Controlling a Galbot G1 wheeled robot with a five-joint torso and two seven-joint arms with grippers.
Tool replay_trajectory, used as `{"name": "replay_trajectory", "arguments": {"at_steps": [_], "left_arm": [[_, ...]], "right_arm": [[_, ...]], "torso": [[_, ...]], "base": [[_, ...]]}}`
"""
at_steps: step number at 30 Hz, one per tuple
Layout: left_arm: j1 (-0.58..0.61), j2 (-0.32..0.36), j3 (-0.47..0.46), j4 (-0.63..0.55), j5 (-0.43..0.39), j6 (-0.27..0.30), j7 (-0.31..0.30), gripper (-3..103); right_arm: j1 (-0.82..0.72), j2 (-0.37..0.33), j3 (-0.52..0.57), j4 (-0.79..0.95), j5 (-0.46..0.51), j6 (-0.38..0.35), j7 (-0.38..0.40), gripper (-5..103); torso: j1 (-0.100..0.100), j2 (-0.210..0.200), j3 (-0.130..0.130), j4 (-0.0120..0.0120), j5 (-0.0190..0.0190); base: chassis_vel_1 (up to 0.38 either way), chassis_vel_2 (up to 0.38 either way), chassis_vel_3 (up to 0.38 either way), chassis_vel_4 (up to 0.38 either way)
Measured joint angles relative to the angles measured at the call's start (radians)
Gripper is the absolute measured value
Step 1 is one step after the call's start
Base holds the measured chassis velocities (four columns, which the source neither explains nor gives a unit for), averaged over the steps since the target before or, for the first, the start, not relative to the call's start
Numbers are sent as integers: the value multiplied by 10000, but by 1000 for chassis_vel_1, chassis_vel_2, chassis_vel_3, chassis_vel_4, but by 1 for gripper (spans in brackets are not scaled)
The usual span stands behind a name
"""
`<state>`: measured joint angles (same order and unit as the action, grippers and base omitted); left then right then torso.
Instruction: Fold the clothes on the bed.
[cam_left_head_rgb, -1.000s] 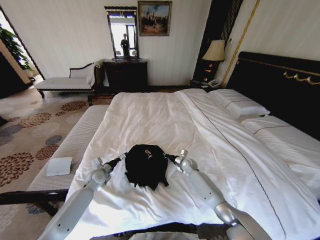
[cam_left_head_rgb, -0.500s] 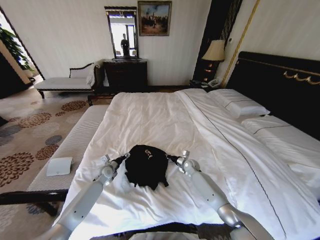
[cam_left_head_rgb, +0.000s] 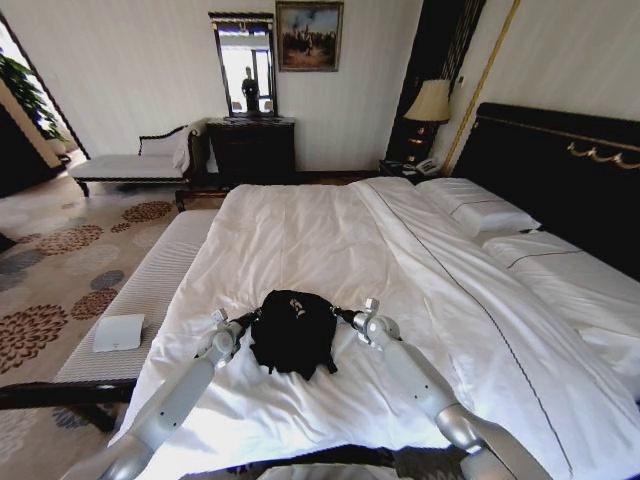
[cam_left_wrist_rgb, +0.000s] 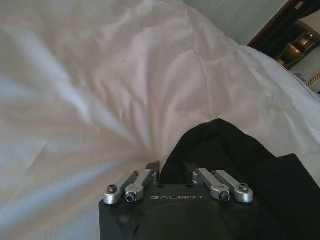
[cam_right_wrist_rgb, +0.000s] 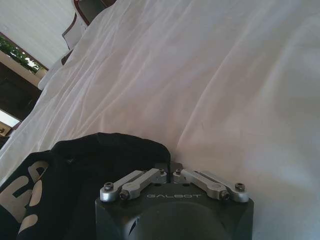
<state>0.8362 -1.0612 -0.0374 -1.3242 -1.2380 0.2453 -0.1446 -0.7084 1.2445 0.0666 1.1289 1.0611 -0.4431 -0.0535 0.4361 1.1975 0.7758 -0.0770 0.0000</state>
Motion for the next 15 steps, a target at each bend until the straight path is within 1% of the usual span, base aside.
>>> {"name": "replay_trajectory", "arguments": {"at_steps": [5,6,7,8,11,15], "left_arm": [[-46,-17,0,27,-20,1,-33,26],[-66,-26,7,38,-44,18,-36,24],[-70,-34,15,44,-52,28,-36,18],[-70,-34,15,44,-52,28,-36,18],[-95,-68,50,97,-43,61,-31,3],[-130,-80,85,111,24,74,5,0]], "right_arm": [[-49,18,15,-17,-31,22,1,1],[-62,23,18,-18,-36,29,10,1],[-65,24,17,-17,-37,30,15,1],[-65,24,17,-17,-37,30,15,1],[-64,20,18,-3,-37,36,41,1],[-37,20,18,-3,-35,45,68,1]], "torso": [[0,1,0,0,0],[0,0,0,0,0],[0,0,0,0,0],[0,0,0,0,0],[0,0,0,-1,0],[0,0,0,0,0]], "base": [[0,0,0,0],[0,0,0,0],[0,0,0,0],[0,0,0,0],[0,0,0,0],[0,0,0,0]]}}
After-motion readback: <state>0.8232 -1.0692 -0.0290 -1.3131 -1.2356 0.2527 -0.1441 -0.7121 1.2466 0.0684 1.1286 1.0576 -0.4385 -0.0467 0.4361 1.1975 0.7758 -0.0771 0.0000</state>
